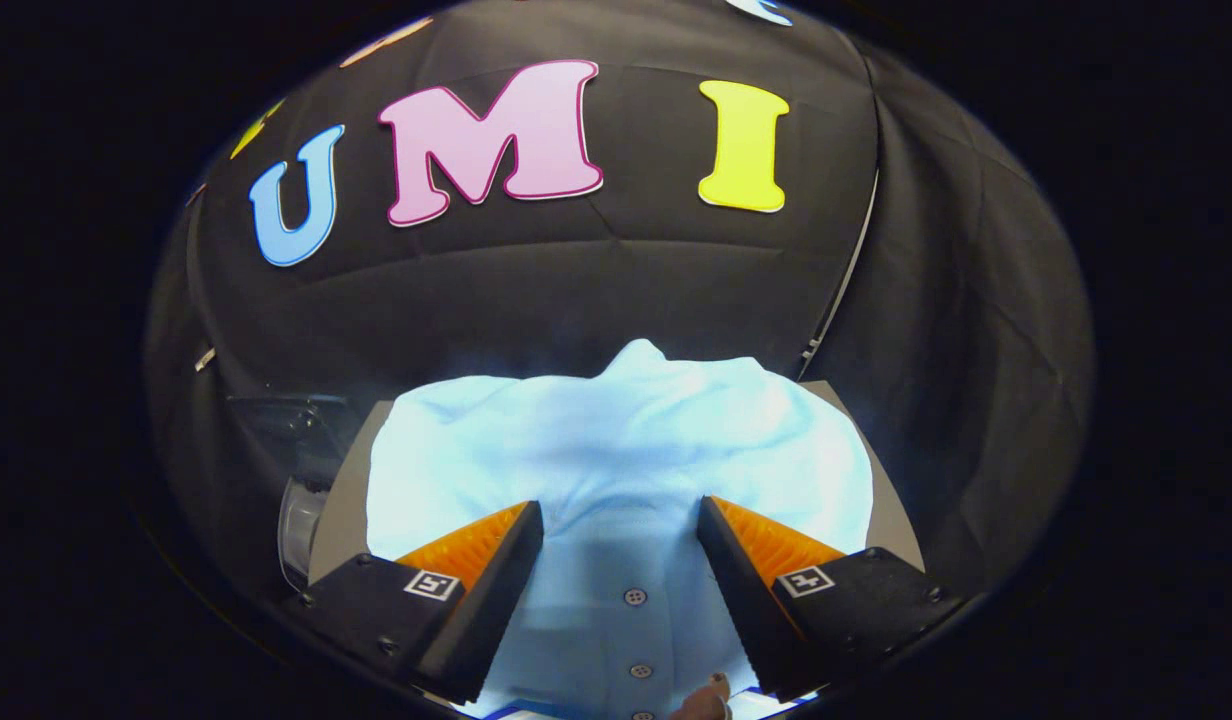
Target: Put the clothes into the washing machine and then close the washing machine lid.
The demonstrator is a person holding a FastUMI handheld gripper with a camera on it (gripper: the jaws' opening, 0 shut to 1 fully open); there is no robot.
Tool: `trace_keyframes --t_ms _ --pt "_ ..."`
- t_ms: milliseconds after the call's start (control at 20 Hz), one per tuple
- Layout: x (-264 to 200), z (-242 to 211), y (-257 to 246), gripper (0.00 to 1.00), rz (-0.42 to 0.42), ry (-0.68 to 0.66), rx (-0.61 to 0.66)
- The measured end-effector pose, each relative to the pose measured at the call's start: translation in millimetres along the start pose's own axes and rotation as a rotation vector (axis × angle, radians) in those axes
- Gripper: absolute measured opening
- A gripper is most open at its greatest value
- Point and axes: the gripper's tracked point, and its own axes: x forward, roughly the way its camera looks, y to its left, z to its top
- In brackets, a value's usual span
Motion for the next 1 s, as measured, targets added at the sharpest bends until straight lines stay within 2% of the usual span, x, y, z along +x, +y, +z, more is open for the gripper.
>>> trace_keyframes --t_ms 250,350,400,500,550,600,700,750,1000 --pt "2 -2 0 0.99 0.01 0.033 0.017" --pt "3 -2 -2 0.95 0.006 0.036 0.002" --pt "5 0 -4 0.71 -0.002 0.035 0.01" --pt "3 0 -5 0.33 -0.003 0.028 0.019" --pt "3 -1 -3 0.32 0.001 0.027 0.023" --pt "3 0 -4 0.12 0.001 0.023 0.019" --pt "4 2 -8 0.12 -0.002 0.015 0.023" --pt "-2 0 -9 0.05 0.002 0.003 0.036" --pt "-25 -2 -19 0.05 0.002 -0.046 0.087"
